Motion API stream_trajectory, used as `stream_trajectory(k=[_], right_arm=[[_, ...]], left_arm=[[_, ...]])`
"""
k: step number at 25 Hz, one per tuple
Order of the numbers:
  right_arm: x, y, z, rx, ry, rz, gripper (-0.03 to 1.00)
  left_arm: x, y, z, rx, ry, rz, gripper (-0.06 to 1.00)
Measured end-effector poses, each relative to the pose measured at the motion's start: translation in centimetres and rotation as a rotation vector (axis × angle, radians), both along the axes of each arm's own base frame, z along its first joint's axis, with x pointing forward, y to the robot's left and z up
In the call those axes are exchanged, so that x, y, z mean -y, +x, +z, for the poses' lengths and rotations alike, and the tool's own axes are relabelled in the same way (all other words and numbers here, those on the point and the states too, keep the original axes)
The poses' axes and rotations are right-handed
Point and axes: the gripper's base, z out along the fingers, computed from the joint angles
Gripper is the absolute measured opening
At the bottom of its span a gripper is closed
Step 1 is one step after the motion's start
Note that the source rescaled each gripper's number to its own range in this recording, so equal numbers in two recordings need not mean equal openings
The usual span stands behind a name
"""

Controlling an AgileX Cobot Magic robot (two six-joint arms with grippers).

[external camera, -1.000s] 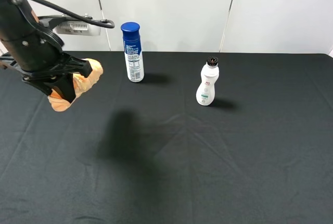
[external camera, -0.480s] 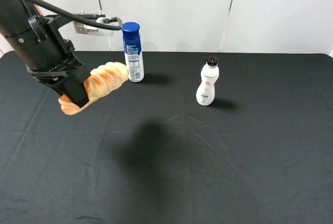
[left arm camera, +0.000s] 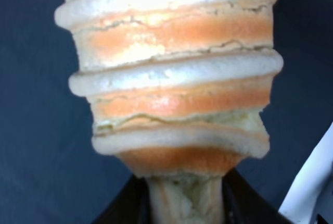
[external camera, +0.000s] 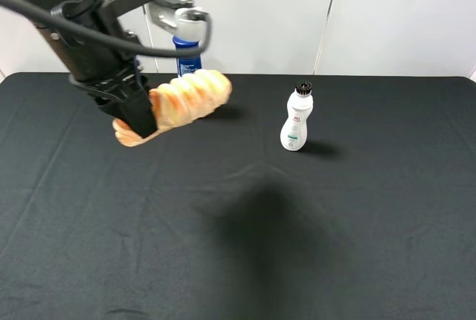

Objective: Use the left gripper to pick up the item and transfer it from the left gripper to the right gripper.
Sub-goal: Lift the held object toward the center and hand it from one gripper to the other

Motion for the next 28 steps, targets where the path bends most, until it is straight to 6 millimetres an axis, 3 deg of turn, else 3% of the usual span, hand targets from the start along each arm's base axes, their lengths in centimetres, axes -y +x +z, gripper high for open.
stream_trajectory(k=[13,28], right_arm=[[0.0,0.0,0.0,0.000,0.000,0.000,1.00],[0.0,0.0,0.0,0.000,-0.001,-0.001,1.00]], left_arm=[[5.1,-4.0,0.3,0.114,0.009,-0.377,0.02],[5.4,-3.7,0.5,0.191,-0.003,-0.441,0.02]])
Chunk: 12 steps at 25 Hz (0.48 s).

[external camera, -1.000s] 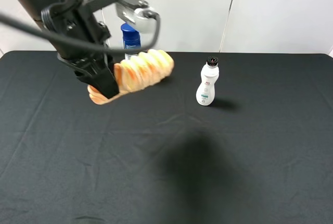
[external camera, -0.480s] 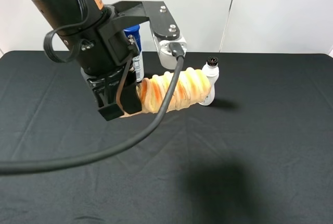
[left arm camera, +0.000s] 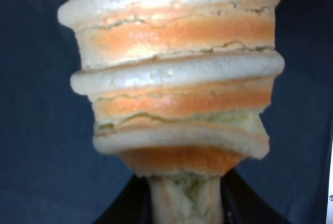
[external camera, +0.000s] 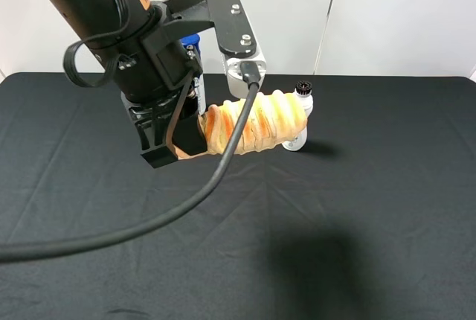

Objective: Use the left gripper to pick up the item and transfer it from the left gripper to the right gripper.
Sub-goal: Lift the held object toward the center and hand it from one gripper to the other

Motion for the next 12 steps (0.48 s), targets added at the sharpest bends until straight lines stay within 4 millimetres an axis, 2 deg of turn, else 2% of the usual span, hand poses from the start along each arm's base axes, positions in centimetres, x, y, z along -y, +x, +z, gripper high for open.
stream_trajectory(k=[7,12], right_arm=[[0.01,0.00,0.00,0.000,0.005,-0.003,1.00],[-0.19,0.58,0.29,-0.032,0.087,-0.011,1.00]], left_arm=[[0.20,0.21,0.13,0.041,-0.016,-0.028,0.02],[0.30,0.35,0.22,0.059,-0.029,-0.027,0.02]])
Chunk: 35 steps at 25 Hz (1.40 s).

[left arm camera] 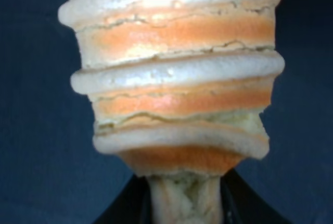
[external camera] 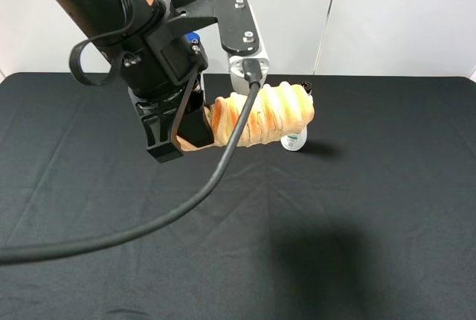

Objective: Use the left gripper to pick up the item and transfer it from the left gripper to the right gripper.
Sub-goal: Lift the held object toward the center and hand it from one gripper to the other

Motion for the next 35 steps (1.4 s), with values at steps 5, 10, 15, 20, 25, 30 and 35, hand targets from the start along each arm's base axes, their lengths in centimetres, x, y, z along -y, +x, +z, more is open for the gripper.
stream_trajectory(k=[5,10,15,20,25,30,35], right_arm=[[-0.7,3.5,1.3,-0.133,0.138,0.052,1.00],[-1.5,7.6,1.7,-0.235,0.218,0.163,1.00],[-3.1,10.8,1.2,-0.296,0.289,0.364,1.00],[-4.9,13.6,0.2,-0.348,0.349,0.535,1.00],[-6.1,16.1,0.5,-0.328,0.408,0.665,1.00],[-6.8,18.0,1.4,-0.316,0.432,0.769,1.00],[-7.0,20.0,1.8,-0.322,0.444,0.788,1.00]], left_arm=[[0.1,0.1,0.0,0.008,-0.007,0.002,0.02],[0.1,0.1,0.0,0.008,-0.007,0.001,0.02],[0.1,0.1,0.0,0.009,-0.007,0.001,0.02],[0.1,0.1,0.0,0.009,-0.007,0.001,0.02],[0.1,0.1,0.0,0.009,-0.007,0.001,0.02],[0.1,0.1,0.1,0.012,-0.010,0.002,0.01],[0.1,0.1,0.1,0.016,-0.014,0.003,0.01]])
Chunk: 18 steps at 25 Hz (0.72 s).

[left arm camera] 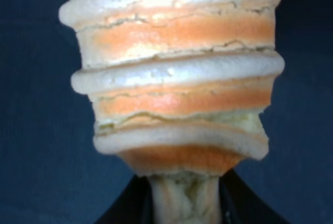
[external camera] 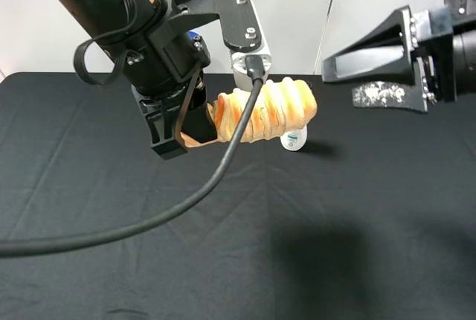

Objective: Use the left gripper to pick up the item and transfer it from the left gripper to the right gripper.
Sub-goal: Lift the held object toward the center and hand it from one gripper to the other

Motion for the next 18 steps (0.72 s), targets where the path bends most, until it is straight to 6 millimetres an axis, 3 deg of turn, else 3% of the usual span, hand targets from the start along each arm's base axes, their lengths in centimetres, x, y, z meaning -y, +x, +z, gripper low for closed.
stream_trajectory(k=[7,18], right_arm=[[-0.5,1.9,0.2,-0.032,0.048,0.022,1.00],[-4.7,2.6,-1.0,-0.024,0.014,0.149,1.00]], left_arm=[[0.3,0.4,0.3,0.050,-0.048,0.011,0.01],[0.6,0.7,0.6,0.082,-0.084,0.021,0.01]])
